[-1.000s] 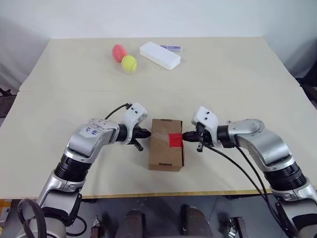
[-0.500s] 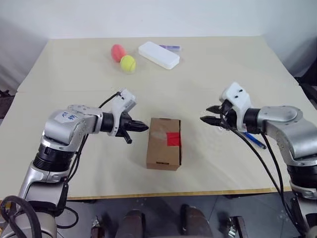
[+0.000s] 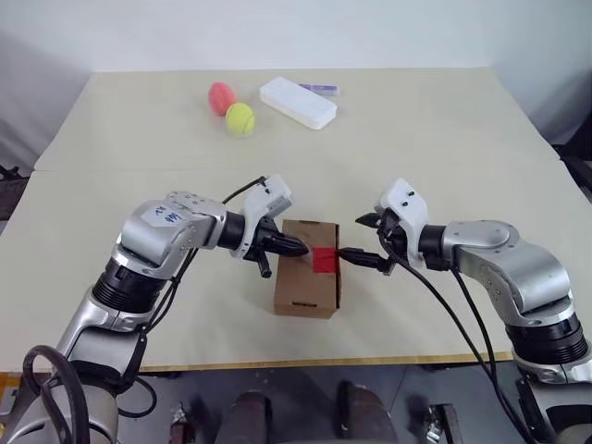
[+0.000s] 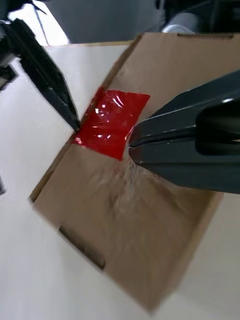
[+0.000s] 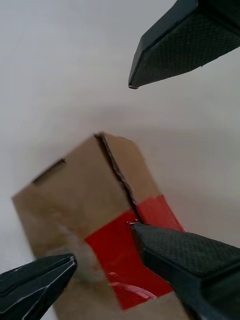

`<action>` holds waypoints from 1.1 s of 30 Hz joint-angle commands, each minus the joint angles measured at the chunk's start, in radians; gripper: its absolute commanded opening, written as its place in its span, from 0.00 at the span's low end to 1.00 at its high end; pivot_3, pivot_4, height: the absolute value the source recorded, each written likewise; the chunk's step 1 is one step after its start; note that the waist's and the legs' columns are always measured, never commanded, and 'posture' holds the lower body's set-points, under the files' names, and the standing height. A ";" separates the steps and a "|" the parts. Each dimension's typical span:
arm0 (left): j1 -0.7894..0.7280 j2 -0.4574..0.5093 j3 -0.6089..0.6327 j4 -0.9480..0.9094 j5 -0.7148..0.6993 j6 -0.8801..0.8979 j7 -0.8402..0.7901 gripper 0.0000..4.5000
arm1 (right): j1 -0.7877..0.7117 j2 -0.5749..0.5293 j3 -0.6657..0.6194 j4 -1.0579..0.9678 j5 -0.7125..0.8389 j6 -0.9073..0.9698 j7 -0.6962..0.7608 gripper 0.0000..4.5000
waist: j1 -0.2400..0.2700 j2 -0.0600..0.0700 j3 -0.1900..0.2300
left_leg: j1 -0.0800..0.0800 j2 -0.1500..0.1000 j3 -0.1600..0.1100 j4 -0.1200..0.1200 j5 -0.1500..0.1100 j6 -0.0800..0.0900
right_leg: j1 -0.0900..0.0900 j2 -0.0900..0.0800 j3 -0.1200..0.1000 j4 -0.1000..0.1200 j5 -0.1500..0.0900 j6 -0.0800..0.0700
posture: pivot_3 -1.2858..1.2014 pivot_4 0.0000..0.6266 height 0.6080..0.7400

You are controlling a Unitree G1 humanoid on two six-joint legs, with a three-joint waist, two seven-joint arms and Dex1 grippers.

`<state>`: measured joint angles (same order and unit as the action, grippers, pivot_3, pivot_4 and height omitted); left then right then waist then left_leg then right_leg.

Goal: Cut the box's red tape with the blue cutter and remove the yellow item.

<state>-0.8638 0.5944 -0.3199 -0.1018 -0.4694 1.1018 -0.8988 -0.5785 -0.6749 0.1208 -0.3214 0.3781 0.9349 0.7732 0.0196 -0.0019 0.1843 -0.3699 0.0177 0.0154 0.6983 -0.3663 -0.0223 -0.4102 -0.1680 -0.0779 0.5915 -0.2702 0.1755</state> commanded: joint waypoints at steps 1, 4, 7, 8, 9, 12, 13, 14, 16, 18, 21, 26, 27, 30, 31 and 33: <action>0.001 0.004 -0.024 -0.015 0.013 -0.026 -0.025 0.00 | 0.011 -0.026 0.014 0.011 -0.026 -0.030 0.005 0.99 | 0.000 0.000 0.000 | 0.000 0.000 0.000 0.000 0.000 0.000 | 0.000 0.000 0.000 0.000 0.000 0.000 | 0.52 0.24 1.00; 0.005 0.005 -0.029 -0.018 0.019 -0.034 -0.029 0.00 | 0.021 -0.060 0.034 0.016 -0.041 -0.052 0.027 0.99 | 0.001 0.000 0.000 | 0.001 0.000 0.000 0.001 0.000 0.000 | 0.000 0.000 0.000 0.000 0.000 0.000 | 0.52 0.24 1.00; 0.013 0.012 -0.031 -0.024 0.021 -0.038 -0.035 0.00 | 0.030 -0.093 0.059 0.015 -0.059 -0.070 0.042 0.99 | 0.003 0.000 0.000 | 0.001 0.000 0.000 0.001 0.000 0.000 | 0.001 0.000 0.001 0.000 0.000 0.000 | 0.52 0.24 1.00; 0.020 0.018 -0.033 -0.029 0.023 -0.039 -0.036 0.00 | 0.053 -0.143 0.107 0.017 -0.106 -0.107 0.065 0.99 | 0.004 0.000 -0.001 | 0.001 0.000 0.000 0.001 0.000 0.000 | 0.001 0.000 0.001 0.000 0.000 0.000 | 0.52 0.24 1.00; 0.026 0.021 -0.032 -0.033 0.023 -0.040 -0.034 0.00 | 0.080 -0.183 0.146 0.027 -0.149 -0.146 0.083 0.99 | 0.005 0.000 -0.001 | 0.000 0.000 0.000 0.001 0.000 0.000 | 0.001 0.000 0.001 0.000 0.000 0.000 | 0.52 0.24 1.00; 0.031 0.022 -0.028 -0.036 0.024 -0.040 -0.029 0.00 | 0.120 -0.229 0.189 0.055 -0.202 -0.212 0.102 0.99 | 0.004 -0.006 -0.004 | 0.001 0.000 -0.001 0.000 0.000 0.001 | 0.001 0.000 0.000 0.000 0.000 0.000 | 0.52 0.24 1.00; 0.032 0.020 -0.025 -0.035 0.024 -0.039 -0.026 0.00 | 0.128 -0.233 0.192 0.065 -0.213 -0.227 0.105 0.99 | 0.002 -0.004 -0.005 | 0.001 0.000 -0.001 0.000 0.000 0.001 | 0.001 0.000 0.000 -0.001 0.000 0.000 | 0.52 0.24 1.00; 0.032 0.020 -0.022 -0.035 0.024 -0.038 -0.023 0.00 | 0.136 -0.235 0.193 0.076 -0.226 -0.241 0.108 0.99 | -0.001 -0.004 -0.006 | 0.001 0.000 0.002 0.000 -0.001 0.001 | 0.001 0.000 0.002 -0.001 0.000 0.000 | 0.52 0.24 1.00; 0.032 0.017 -0.018 -0.032 0.026 -0.037 -0.019 0.00 | 0.143 -0.237 0.191 0.090 -0.242 -0.261 0.116 0.99 | 0.001 -0.004 -0.006 | 0.003 0.000 0.002 0.001 0.000 0.001 | 0.002 0.000 0.001 -0.001 0.000 0.000 | 0.52 0.24 1.00; 0.032 0.015 -0.015 -0.030 0.029 -0.038 -0.013 0.00 | 0.146 -0.230 0.150 0.086 -0.216 -0.244 0.122 0.99 | 0.001 -0.004 -0.006 | 0.003 0.000 0.002 0.001 0.000 0.001 | 0.002 0.000 0.001 0.000 0.000 0.000 | 0.52 0.24 1.00; 0.034 0.009 -0.005 -0.023 0.033 -0.041 0.002 0.00 | 0.138 -0.184 0.008 0.059 -0.093 -0.128 0.112 0.99 | 0.006 -0.004 -0.005 | 0.002 0.000 0.002 0.002 0.000 0.001 | 0.002 0.000 0.001 0.000 0.000 0.000 | 0.52 0.24 1.00; 0.032 0.004 -0.005 -0.011 0.035 -0.047 0.007 0.00 | 0.094 -0.101 -0.197 0.079 0.118 0.125 0.095 0.99 | 0.005 -0.004 -0.005 | 0.001 0.000 0.001 0.002 0.000 0.001 | 0.002 0.000 0.001 0.000 0.000 0.000 | 0.52 0.24 1.00; 0.030 0.002 -0.005 -0.006 0.036 -0.049 0.007 0.00 | 0.082 -0.089 -0.218 0.090 0.151 0.173 0.094 0.99 | 0.005 -0.004 -0.005 | 0.002 0.000 0.001 0.002 0.000 0.001 | 0.002 0.000 0.001 0.000 0.000 0.000 | 0.52 0.24 1.00; 0.024 -0.006 -0.007 0.001 0.036 -0.049 0.010 0.00 | 0.056 -0.047 -0.253 0.120 0.234 0.291 0.089 0.99 | 0.005 -0.004 -0.005 | 0.002 0.000 0.001 0.002 0.000 0.001 | 0.002 0.000 0.001 0.000 0.000 0.000 | 0.52 0.24 1.00; 0.023 -0.011 -0.007 0.001 0.037 -0.048 0.012 0.00 | 0.049 -0.036 -0.248 0.132 0.254 0.326 0.091 0.99 | 0.005 -0.004 -0.005 | 0.002 0.000 0.001 0.002 0.000 0.001 | 0.002 0.000 0.001 0.000 0.000 0.000 | 0.52 0.24 1.00; 0.020 -0.017 -0.010 0.003 0.039 -0.049 0.015 0.00 | 0.042 -0.018 -0.220 0.156 0.264 0.363 0.079 0.99 | 0.005 -0.004 -0.005 | 0.002 0.000 0.001 0.002 0.000 0.001 | 0.002 0.000 0.001 0.000 0.000 0.000 | 0.52 0.24 1.00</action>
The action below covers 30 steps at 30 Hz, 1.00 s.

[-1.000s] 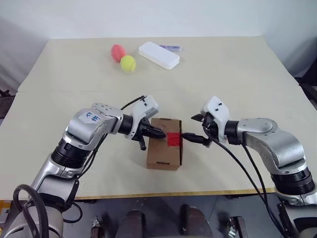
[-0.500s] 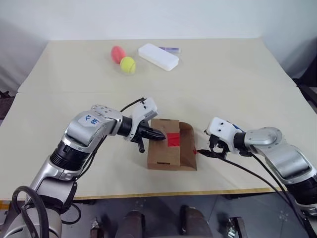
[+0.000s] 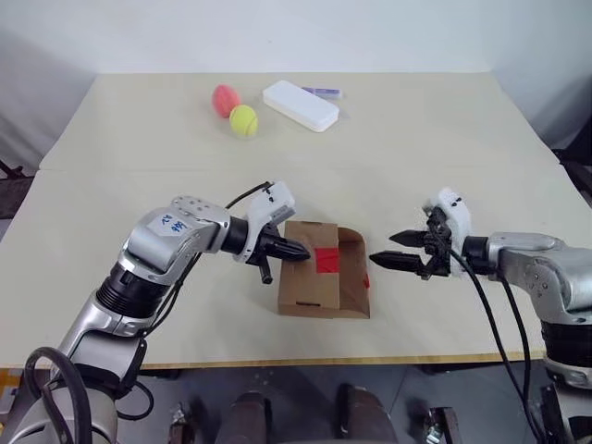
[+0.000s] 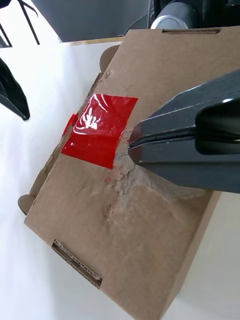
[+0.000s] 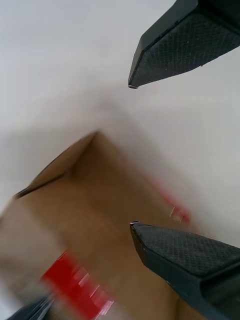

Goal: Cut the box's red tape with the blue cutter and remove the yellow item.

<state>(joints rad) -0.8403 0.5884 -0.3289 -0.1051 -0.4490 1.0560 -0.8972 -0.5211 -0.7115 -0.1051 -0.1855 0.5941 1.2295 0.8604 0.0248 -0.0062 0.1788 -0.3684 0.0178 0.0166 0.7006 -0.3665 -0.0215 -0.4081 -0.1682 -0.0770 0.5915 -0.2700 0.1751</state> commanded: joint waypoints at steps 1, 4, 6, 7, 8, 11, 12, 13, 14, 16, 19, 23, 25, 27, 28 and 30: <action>-0.004 -0.013 -0.002 0.008 0.020 -0.003 0.013 0.00 | -0.019 0.025 0.017 0.030 0.048 0.077 -0.014 0.99 | 0.000 0.000 0.000 | 0.000 0.000 0.000 0.000 0.000 0.000 | 0.000 0.000 0.000 0.000 0.000 0.000 | 0.52 0.24 1.00; -0.006 -0.017 -0.002 0.008 0.023 -0.003 0.013 0.00 | -0.024 0.038 0.053 0.065 0.042 0.094 -0.028 0.99 | 0.000 0.000 0.000 | 0.000 0.000 0.000 0.000 0.000 0.000 | 0.000 0.000 0.000 0.000 0.000 0.000 | 0.52 0.24 1.00; -0.007 -0.016 -0.005 0.006 0.025 -0.003 0.011 0.00 | -0.038 0.057 0.083 0.119 0.062 0.176 -0.027 0.99 | -0.002 0.000 0.000 | 0.000 0.000 0.000 0.000 0.000 0.000 | 0.000 0.000 0.000 0.000 0.000 0.000 | 0.52 0.24 1.00; -0.006 -0.015 -0.007 0.003 0.026 -0.002 0.010 0.00 | -0.042 0.072 0.090 0.138 0.075 0.208 -0.026 0.99 | -0.003 0.000 0.000 | 0.001 0.000 0.000 0.000 0.000 0.000 | 0.000 0.000 0.000 0.001 0.000 0.000 | 0.52 0.24 1.00; -0.004 -0.014 -0.008 0.001 0.027 -0.001 0.009 0.00 | -0.046 0.082 0.093 0.148 0.084 0.230 -0.026 0.99 | -0.004 0.000 0.000 | 0.001 0.000 0.000 0.000 0.000 0.000 | 0.000 0.000 0.000 0.001 0.000 0.000 | 0.52 0.24 1.00; 0.004 -0.018 -0.010 -0.006 0.031 0.001 0.016 0.00 | -0.066 0.135 0.108 0.173 0.108 0.288 -0.030 0.99 | -0.005 -0.001 -0.001 | 0.002 0.000 0.000 0.000 0.000 0.000 | 0.000 0.000 0.000 0.002 0.000 0.000 | 0.52 0.24 1.00; 0.006 -0.020 -0.006 -0.008 0.030 0.006 0.019 0.00 | -0.074 0.157 0.108 0.180 0.116 0.306 -0.034 0.99 | -0.006 -0.001 -0.001 | 0.002 0.000 0.000 -0.001 0.000 0.000 | 0.000 0.000 0.000 0.002 0.000 0.000 | 0.52 0.24 1.00; 0.007 -0.021 -0.004 -0.010 0.029 0.009 0.021 0.00 | -0.080 0.177 0.106 0.184 0.121 0.317 -0.038 0.99 | -0.009 -0.001 -0.002 | 0.002 0.000 0.000 -0.001 0.000 0.000 | 0.000 0.000 0.000 0.002 0.000 0.000 | 0.52 0.24 1.00; 0.008 -0.021 -0.003 -0.012 0.029 0.011 0.022 0.00 | -0.085 0.191 0.105 0.189 0.122 0.323 -0.042 0.99 | -0.012 -0.001 -0.002 | 0.002 0.000 0.000 -0.001 0.000 0.000 | 0.000 0.000 0.000 0.002 0.000 0.000 | 0.52 0.24 1.00; 0.009 -0.021 -0.004 -0.015 0.030 0.012 0.023 0.00 | -0.098 0.218 0.102 0.207 0.119 0.333 -0.057 0.99 | -0.020 -0.001 -0.002 | 0.003 0.000 0.000 -0.001 0.000 -0.001 | 0.000 0.000 0.000 0.003 0.000 0.000 | 0.52 0.24 1.00; 0.012 -0.020 0.002 -0.020 0.028 0.018 0.028 0.00 | -0.115 0.259 0.086 0.233 0.110 0.329 -0.083 0.99 | -0.032 -0.001 -0.003 | 0.003 0.000 0.000 -0.001 0.000 -0.001 | 0.000 0.000 0.000 0.004 0.000 0.000 | 0.52 0.24 1.00; 0.017 -0.019 0.009 -0.031 0.026 0.026 0.035 0.00 | -0.134 0.303 0.017 0.275 0.093 0.331 -0.138 0.91 | -0.044 -0.001 -0.003 | 0.006 0.001 0.000 -0.002 0.001 -0.001 | 0.001 0.000 0.001 0.006 0.000 0.000 | 0.52 0.24 1.00; 0.022 -0.016 0.012 -0.036 0.024 0.028 0.037 0.00 | -0.144 0.314 -0.018 0.291 0.078 0.342 -0.177 0.79 | -0.049 -0.001 -0.003 | 0.007 0.001 0.000 -0.002 0.001 -0.001 | 0.001 0.000 0.001 0.007 0.000 0.000 | 0.52 0.24 1.00; 0.025 -0.015 0.014 -0.040 0.024 0.029 0.038 0.00 | -0.152 0.319 -0.038 0.293 0.070 0.358 -0.208 0.64 | -0.051 -0.001 -0.003 | 0.007 0.001 0.000 -0.002 0.001 -0.002 | 0.001 0.000 0.002 0.008 0.000 0.000 | 0.52 0.24 1.00; 0.026 -0.014 0.015 -0.041 0.023 0.029 0.038 0.00 | -0.156 0.324 -0.051 0.288 0.066 0.369 -0.227 0.56 | -0.050 -0.001 -0.003 | 0.007 0.001 0.000 -0.002 0.001 -0.002 | 0.001 0.000 0.002 0.008 0.000 0.000 | 0.52 0.24 1.00; 0.028 -0.013 0.016 -0.042 0.023 0.029 0.039 0.00 | -0.162 0.331 -0.070 0.281 0.064 0.382 -0.256 0.40 | -0.050 -0.001 -0.003 | 0.007 0.001 0.000 -0.002 0.001 -0.002 | 0.001 0.000 0.002 0.008 0.000 0.000 | 0.52 0.24 1.00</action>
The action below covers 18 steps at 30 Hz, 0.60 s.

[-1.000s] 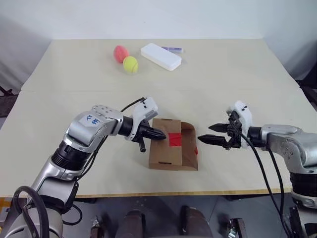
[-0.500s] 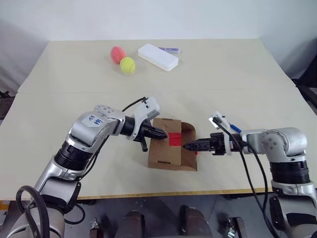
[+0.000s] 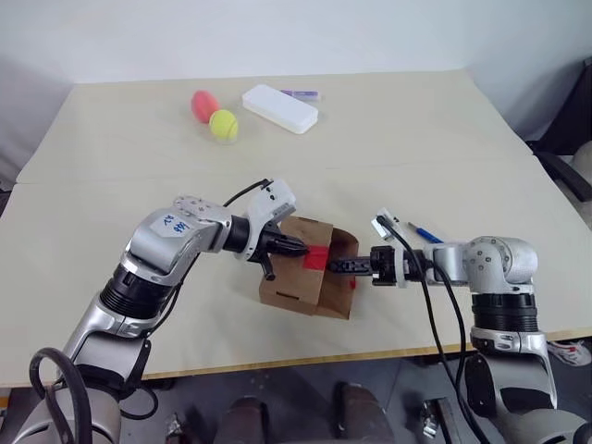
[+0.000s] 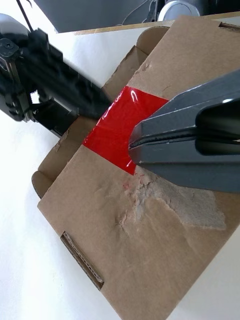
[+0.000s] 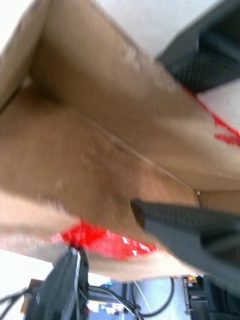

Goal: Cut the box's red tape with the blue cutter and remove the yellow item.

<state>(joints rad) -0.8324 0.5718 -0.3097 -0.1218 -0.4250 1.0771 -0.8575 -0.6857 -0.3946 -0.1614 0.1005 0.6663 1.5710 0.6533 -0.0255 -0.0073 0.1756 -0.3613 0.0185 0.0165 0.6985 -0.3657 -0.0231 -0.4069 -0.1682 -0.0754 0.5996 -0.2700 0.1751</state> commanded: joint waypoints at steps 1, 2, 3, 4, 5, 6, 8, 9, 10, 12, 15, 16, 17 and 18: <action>0.022 0.003 -0.002 -0.027 -0.001 0.008 0.000 0.00 | 0.001 0.013 -0.024 -0.016 -0.001 0.043 -0.068 0.33 | 0.000 0.000 0.000 | 0.000 0.000 0.000 0.000 0.000 0.000 | 0.000 0.000 0.000 0.000 0.000 0.000 | 0.52 0.24 1.00; 0.024 0.002 -0.001 -0.028 -0.002 0.009 0.001 0.00 | 0.002 0.012 -0.030 -0.024 0.008 0.043 -0.083 0.26 | 0.000 0.000 0.000 | 0.000 0.000 0.000 0.000 0.000 0.000 | 0.000 0.000 0.000 0.000 0.000 0.000 | 0.52 0.24 1.00; 0.026 0.004 0.000 -0.028 -0.001 0.007 0.001 0.00 | 0.001 0.014 -0.041 -0.039 0.020 0.043 -0.112 0.19 | 0.000 0.000 0.000 | 0.000 0.000 0.000 -0.001 0.000 0.000 | -0.001 0.000 0.000 0.000 0.000 0.000 | 0.52 0.24 1.00; 0.030 0.005 0.002 -0.030 -0.001 0.007 0.001 0.00 | 0.003 0.012 -0.053 -0.065 0.040 0.043 -0.144 0.09 | 0.000 0.000 0.000 | 0.000 0.000 0.000 -0.001 0.000 0.000 | -0.001 0.000 0.000 0.000 0.000 0.000 | 0.52 0.24 1.00; 0.033 0.007 0.004 -0.032 -0.001 0.005 0.000 0.00 | 0.004 0.010 -0.063 -0.090 0.060 0.043 -0.174 0.01 | 0.000 0.001 0.000 | -0.001 0.000 0.000 -0.001 0.000 0.000 | -0.001 0.000 0.000 0.000 0.000 0.000 | 0.52 0.24 1.00; 0.038 0.008 0.006 -0.035 -0.001 0.003 0.000 0.00 | 0.003 0.006 -0.075 -0.119 0.092 0.043 -0.212 0.01 | 0.000 0.001 0.001 | -0.001 0.000 0.000 -0.001 0.000 0.000 | -0.001 0.000 0.000 0.000 0.000 0.000 | 0.52 0.24 1.00; 0.045 0.009 0.009 -0.041 -0.002 0.002 0.000 0.00 | 0.001 0.004 -0.090 -0.152 0.156 0.043 -0.285 0.01 | 0.000 0.001 0.001 | -0.002 0.000 0.000 -0.001 0.000 0.000 | -0.002 0.000 0.000 0.000 0.000 0.000 | 0.52 0.24 1.00; 0.049 0.009 0.010 -0.048 -0.004 0.004 0.000 0.00 | -0.002 0.001 -0.091 -0.180 0.201 0.043 -0.335 0.01 | 0.000 0.001 0.001 | -0.003 0.000 0.000 0.000 0.000 0.000 | -0.003 0.000 0.000 -0.001 0.000 0.000 | 0.52 0.24 1.00; 0.055 0.010 0.011 -0.057 -0.006 0.003 0.000 0.00 | -0.006 -0.002 -0.093 -0.204 0.249 0.043 -0.391 0.01 | 0.000 0.001 0.001 | -0.004 0.000 0.000 0.000 0.000 0.000 | -0.003 0.000 0.000 -0.001 0.000 0.000 | 0.52 0.24 1.00; 0.063 0.010 0.016 -0.071 -0.011 0.003 0.000 0.00 | -0.018 -0.007 -0.097 -0.247 0.324 0.043 -0.502 0.01 | 0.001 0.001 0.001 | -0.005 0.000 0.000 0.000 0.000 0.000 | -0.004 0.000 0.000 -0.001 0.000 0.000 | 0.52 0.24 1.00; 0.071 0.008 0.026 -0.084 -0.015 0.005 0.001 0.00 | -0.063 -0.014 -0.107 -0.261 0.491 0.043 -0.679 0.01 | 0.000 0.002 0.001 | -0.006 0.000 -0.001 0.000 0.000 0.000 | -0.004 0.000 0.000 -0.002 0.000 0.000 | 0.52 0.24 1.00; 0.075 0.008 0.029 -0.090 -0.016 0.006 0.002 0.00 | -0.087 -0.024 -0.106 -0.260 0.555 0.043 -0.739 0.01 | 0.000 0.002 0.001 | -0.006 0.000 -0.001 0.000 0.000 0.000 | -0.004 0.000 0.000 -0.003 0.000 0.000 | 0.52 0.24 1.00; 0.080 0.007 0.032 -0.097 -0.017 0.008 0.003 0.00 | -0.106 -0.034 -0.107 -0.254 0.614 0.043 -0.798 0.01 | 0.000 0.002 0.002 | -0.006 0.000 -0.001 0.000 0.000 0.000 | -0.004 0.000 -0.001 -0.003 0.000 0.000 | 0.52 0.24 1.00; 0.084 0.007 0.036 -0.102 -0.019 0.008 0.003 0.00 | -0.141 -0.045 -0.109 -0.239 0.671 0.043 -0.861 0.01 | 0.001 0.003 0.002 | -0.006 0.000 0.000 0.000 0.000 0.000 | -0.004 0.000 -0.001 -0.003 0.000 0.000 | 0.52 0.24 1.00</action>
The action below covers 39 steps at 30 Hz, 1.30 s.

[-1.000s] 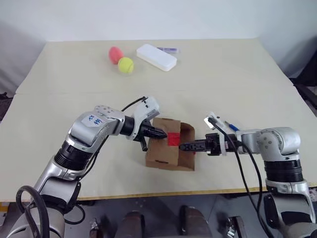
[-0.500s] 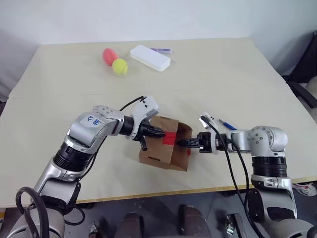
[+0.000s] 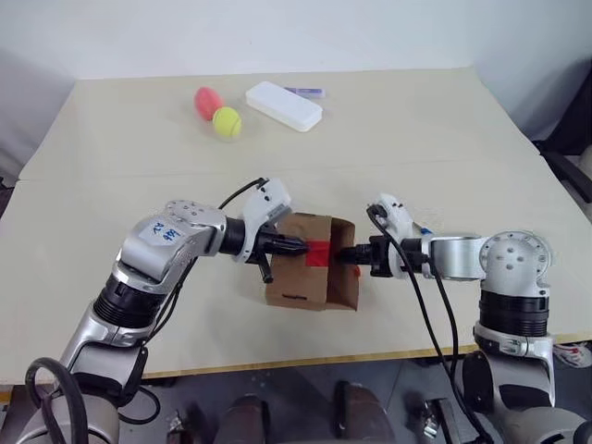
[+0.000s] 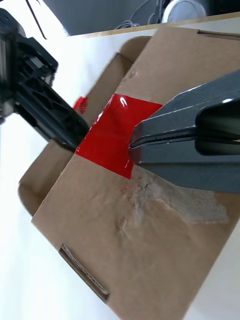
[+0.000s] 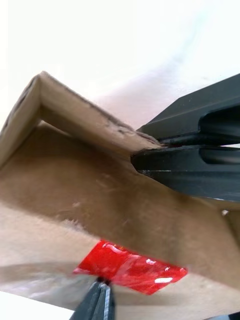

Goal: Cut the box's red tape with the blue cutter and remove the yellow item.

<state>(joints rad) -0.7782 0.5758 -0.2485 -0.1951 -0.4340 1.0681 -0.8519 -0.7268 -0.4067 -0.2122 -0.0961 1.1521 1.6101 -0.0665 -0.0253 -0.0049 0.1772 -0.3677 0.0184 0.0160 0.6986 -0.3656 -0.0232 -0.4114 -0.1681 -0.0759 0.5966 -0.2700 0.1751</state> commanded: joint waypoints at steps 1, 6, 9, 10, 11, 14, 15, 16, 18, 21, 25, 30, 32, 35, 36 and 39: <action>0.035 0.002 -0.020 -0.034 -0.012 0.018 0.000 0.00 | -0.129 -0.043 -0.060 -0.026 0.239 0.004 -0.197 0.01 | 0.001 0.001 0.000 | 0.000 0.000 0.000 0.000 0.000 0.000 | 0.000 0.000 0.000 0.000 0.000 0.000 | 0.52 0.24 1.00; 0.056 -0.004 -0.008 -0.045 -0.008 0.012 0.013 0.00 | -0.198 -0.204 0.081 0.025 0.640 -0.140 -0.498 0.01 | 0.008 0.001 0.000 | -0.001 0.000 -0.001 -0.001 0.000 0.000 | 0.000 0.000 -0.001 -0.001 0.000 0.000 | 0.52 0.24 1.00; 0.063 -0.012 -0.001 -0.045 -0.006 0.006 0.026 0.00 | -0.222 -0.325 0.199 0.011 0.813 -0.248 -0.591 0.01 | 0.014 0.001 0.001 | -0.002 0.000 -0.001 -0.001 0.000 0.001 | 0.000 0.000 -0.001 -0.004 0.000 0.000 | 0.52 0.24 1.00; 0.064 -0.015 0.002 -0.044 -0.006 0.005 0.030 0.00 | -0.231 -0.350 0.220 0.006 0.820 -0.261 -0.588 0.01 | 0.016 0.000 0.001 | -0.002 0.000 0.000 -0.001 0.000 0.001 | 0.000 0.000 -0.001 -0.005 0.000 0.000 | 0.52 0.24 1.00; 0.067 -0.017 0.006 -0.042 -0.005 0.002 0.035 0.00 | -0.246 -0.371 0.239 0.003 0.820 -0.270 -0.581 0.01 | 0.019 0.000 0.001 | -0.002 0.000 0.000 -0.001 -0.001 0.001 | 0.000 0.000 -0.001 -0.006 0.000 0.000 | 0.52 0.24 1.00; 0.071 -0.018 0.016 -0.034 -0.005 -0.007 0.048 0.00 | -0.279 -0.410 0.284 -0.011 0.820 -0.293 -0.561 0.01 | 0.023 0.000 0.001 | -0.003 0.000 0.001 -0.001 -0.001 0.001 | 0.000 0.000 -0.001 -0.005 0.000 0.000 | 0.52 0.24 1.00; 0.073 -0.013 0.021 -0.032 -0.008 -0.008 0.047 0.00 | -0.282 -0.408 0.296 -0.023 0.820 -0.307 -0.563 0.01 | 0.024 0.000 0.001 | -0.003 0.000 0.001 -0.001 -0.001 0.002 | -0.001 0.000 -0.001 -0.005 0.000 0.000 | 0.52 0.24 1.00; 0.073 -0.010 0.026 -0.030 -0.010 -0.007 0.046 0.00 | -0.283 -0.406 0.307 -0.031 0.820 -0.320 -0.566 0.01 | 0.024 0.000 0.001 | -0.003 0.000 0.001 -0.001 -0.001 0.002 | -0.001 0.000 -0.001 -0.006 0.000 0.000 | 0.52 0.24 1.00; 0.068 -0.006 0.042 -0.025 -0.025 0.001 0.039 0.00 | -0.281 -0.394 0.323 -0.038 0.820 -0.342 -0.580 0.01 | 0.024 0.000 0.001 | -0.004 0.000 0.001 -0.001 -0.001 0.002 | -0.001 0.000 -0.001 -0.006 0.000 0.000 | 0.52 0.24 1.00; 0.064 0.015 0.088 -0.044 -0.080 0.031 0.002 0.00 | -0.261 -0.381 0.350 -0.047 0.820 -0.370 -0.617 0.01 | 0.024 0.000 0.001 | -0.004 0.000 0.001 -0.001 -0.001 0.002 | -0.001 0.000 -0.001 -0.006 0.000 0.000 | 0.52 0.24 1.00; 0.045 0.056 0.191 -0.083 -0.205 0.104 -0.065 0.00 | -0.249 -0.369 0.375 -0.048 0.820 -0.392 -0.657 0.01 | 0.023 0.000 0.001 | -0.004 0.000 0.001 -0.001 -0.001 0.002 | -0.002 0.000 -0.001 -0.006 0.000 0.000 | 0.52 0.24 1.00; -0.017 0.015 0.213 -0.088 -0.239 0.107 -0.015 0.00 | -0.249 -0.352 0.383 -0.025 0.820 -0.401 -0.697 0.01 | 0.025 0.000 0.001 | -0.004 0.001 0.001 0.000 -0.001 0.002 | -0.001 0.000 -0.001 -0.006 0.000 0.000 | 0.52 0.24 1.00; -0.029 -0.024 0.161 -0.081 -0.197 0.077 0.028 0.00 | -0.254 -0.337 0.381 -0.019 0.820 -0.404 -0.709 0.01 | 0.026 0.000 0.001 | -0.003 0.001 0.000 0.001 -0.001 0.002 | 0.001 0.000 -0.001 -0.006 0.000 0.000 | 0.52 0.24 1.00; -0.016 -0.063 0.033 -0.044 -0.104 -0.007 0.055 0.00 | -0.264 -0.315 0.384 -0.013 0.820 -0.410 -0.729 0.01 | 0.025 0.000 0.001 | -0.003 0.001 0.001 0.000 -0.001 0.002 | 0.001 0.000 -0.001 -0.006 0.000 0.000 | 0.52 0.24 1.00; -0.013 -0.067 0.004 -0.029 -0.080 -0.030 0.054 0.00 | -0.266 -0.308 0.382 -0.014 0.820 -0.413 -0.734 0.01 | 0.023 0.000 0.001 | -0.003 0.001 0.001 0.000 -0.001 0.002 | 0.000 0.000 -0.001 -0.005 0.000 0.000 | 0.52 0.24 1.00; -0.008 -0.062 -0.054 0.012 -0.021 -0.094 0.046 0.00 | -0.265 -0.286 0.367 -0.026 0.820 -0.427 -0.752 0.01 | 0.017 0.000 0.001 | -0.003 0.001 0.002 -0.001 -0.001 0.002 | -0.002 0.000 -0.001 -0.005 0.000 -0.001 | 0.52 0.24 1.00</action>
<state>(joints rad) -0.7936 0.4929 -0.2677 -0.2044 -0.5049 1.0077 -0.8039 -0.9813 -0.7025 0.1566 -0.1089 1.9661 1.1968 -0.8046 -0.0079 -0.0049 0.1779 -0.3697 0.0197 0.0185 0.6977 -0.3667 -0.0212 -0.4129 -0.1680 -0.0766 0.5924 -0.2698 0.1746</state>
